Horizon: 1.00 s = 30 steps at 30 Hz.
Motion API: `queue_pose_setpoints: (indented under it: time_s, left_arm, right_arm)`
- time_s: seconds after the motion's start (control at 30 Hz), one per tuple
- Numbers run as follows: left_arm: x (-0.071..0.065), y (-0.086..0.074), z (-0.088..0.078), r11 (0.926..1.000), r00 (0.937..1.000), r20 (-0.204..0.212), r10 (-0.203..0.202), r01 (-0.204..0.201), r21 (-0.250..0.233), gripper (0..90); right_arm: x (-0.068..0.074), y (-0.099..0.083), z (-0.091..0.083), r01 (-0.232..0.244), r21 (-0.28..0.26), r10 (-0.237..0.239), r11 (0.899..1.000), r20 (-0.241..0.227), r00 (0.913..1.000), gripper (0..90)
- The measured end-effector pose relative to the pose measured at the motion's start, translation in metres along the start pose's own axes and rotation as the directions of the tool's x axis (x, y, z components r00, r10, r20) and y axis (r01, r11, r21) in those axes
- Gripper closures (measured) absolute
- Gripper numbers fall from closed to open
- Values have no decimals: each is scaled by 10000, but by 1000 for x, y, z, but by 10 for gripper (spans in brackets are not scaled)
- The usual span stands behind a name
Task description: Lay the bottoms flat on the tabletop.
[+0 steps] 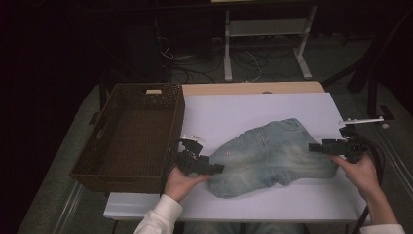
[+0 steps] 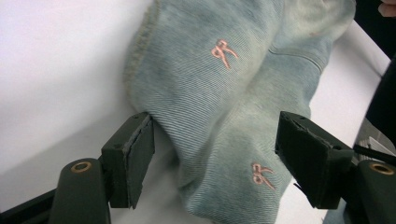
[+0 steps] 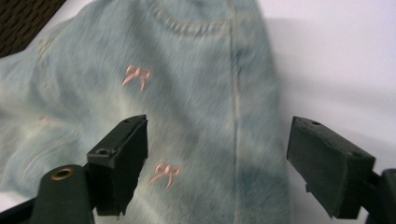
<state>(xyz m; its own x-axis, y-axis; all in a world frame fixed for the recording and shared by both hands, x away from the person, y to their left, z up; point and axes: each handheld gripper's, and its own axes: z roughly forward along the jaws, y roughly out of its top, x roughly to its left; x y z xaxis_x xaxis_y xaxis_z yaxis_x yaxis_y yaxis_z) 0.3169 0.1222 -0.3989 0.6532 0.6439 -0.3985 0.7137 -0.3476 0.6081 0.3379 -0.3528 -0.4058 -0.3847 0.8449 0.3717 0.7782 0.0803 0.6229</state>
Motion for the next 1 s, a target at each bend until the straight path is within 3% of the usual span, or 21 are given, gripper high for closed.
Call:
queue_pose_setpoints:
  time_s: [0.13,0.37,0.57,0.73,0.87,1.0]
  left_arm:
    - [1,2,-7,9993,9999,-65,-105,103,-352,262]
    - [-1,11,-9,9961,9997,-115,-229,218,-851,255]
    - [5,28,6,9956,9997,-151,-216,202,-912,256]
    - [18,43,22,9931,9987,-221,-462,436,-1088,265]
    - [31,47,32,9897,9965,-295,-786,745,-1220,298]
    - [43,48,38,9871,9937,-340,-1068,1019,-1238,364]
  right_arm:
    - [-8,15,1,42,-237,-42,9997,1,10000,188]
    - [-7,45,17,629,-342,-632,9974,-94,9980,173]
    - [-6,67,36,720,-407,-724,9966,-81,9973,173]
    - [-10,79,55,668,-267,-668,9974,-1,9978,176]
    - [-14,79,71,502,60,-502,9987,17,9987,234]
    - [-16,75,79,361,682,-348,9970,-200,9992,395]
